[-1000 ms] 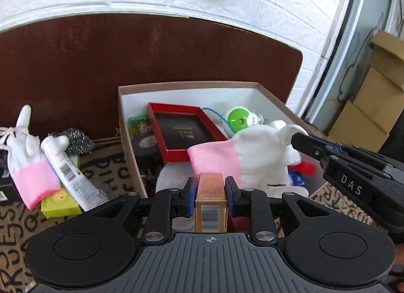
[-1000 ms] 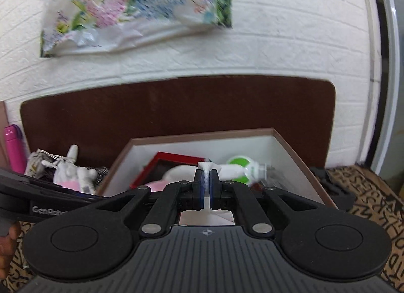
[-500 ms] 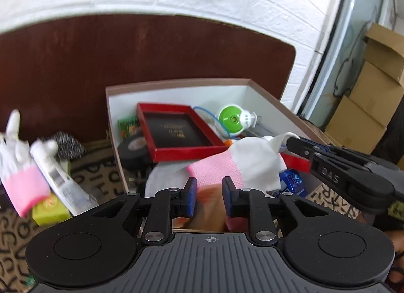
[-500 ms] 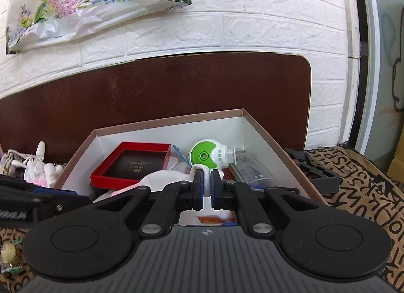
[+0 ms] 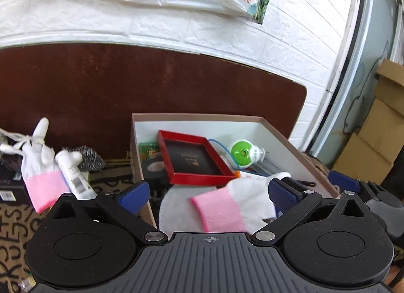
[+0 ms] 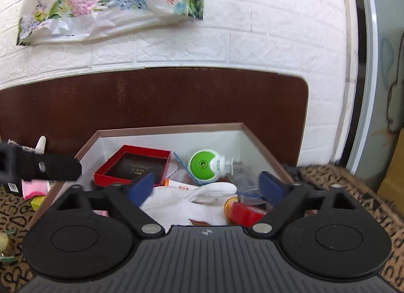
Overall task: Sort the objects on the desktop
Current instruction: 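Withdraw both grippers back from the cardboard box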
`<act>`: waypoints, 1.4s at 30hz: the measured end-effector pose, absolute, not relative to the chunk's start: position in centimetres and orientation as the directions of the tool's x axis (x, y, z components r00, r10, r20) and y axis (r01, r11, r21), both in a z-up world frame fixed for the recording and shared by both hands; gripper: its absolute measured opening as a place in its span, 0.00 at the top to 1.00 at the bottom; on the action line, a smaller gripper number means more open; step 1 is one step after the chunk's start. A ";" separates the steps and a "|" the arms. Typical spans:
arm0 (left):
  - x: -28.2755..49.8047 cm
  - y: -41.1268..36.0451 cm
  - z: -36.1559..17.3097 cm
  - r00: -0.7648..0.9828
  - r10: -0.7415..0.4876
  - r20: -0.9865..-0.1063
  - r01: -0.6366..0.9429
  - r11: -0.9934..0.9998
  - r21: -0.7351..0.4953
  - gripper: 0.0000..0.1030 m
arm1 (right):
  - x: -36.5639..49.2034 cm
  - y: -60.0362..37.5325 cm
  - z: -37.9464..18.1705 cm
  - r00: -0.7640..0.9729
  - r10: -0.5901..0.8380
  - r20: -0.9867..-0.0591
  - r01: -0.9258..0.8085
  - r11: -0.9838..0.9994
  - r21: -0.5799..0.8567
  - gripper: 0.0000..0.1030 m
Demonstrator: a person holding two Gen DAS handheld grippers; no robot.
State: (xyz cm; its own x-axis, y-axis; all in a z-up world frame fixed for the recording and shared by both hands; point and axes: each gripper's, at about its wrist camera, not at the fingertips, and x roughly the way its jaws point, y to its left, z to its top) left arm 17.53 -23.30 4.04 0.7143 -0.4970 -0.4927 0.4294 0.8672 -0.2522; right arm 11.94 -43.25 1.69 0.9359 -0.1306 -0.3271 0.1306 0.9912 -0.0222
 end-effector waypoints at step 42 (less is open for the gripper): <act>3.4 -21.5 2.0 0.733 -0.379 -0.565 0.376 0.918 -0.129 0.00 | -2.6 -39.2 0.9 0.914 -0.136 -0.382 0.112 0.990 -0.084 0.00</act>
State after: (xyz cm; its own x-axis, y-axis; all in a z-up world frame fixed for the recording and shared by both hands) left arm 3.36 -21.47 2.03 0.7329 -0.3792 -0.5648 0.3757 0.9178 -0.1286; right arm -2.61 -39.22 0.93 0.9141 -0.1361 -0.3820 0.1123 0.9901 -0.0841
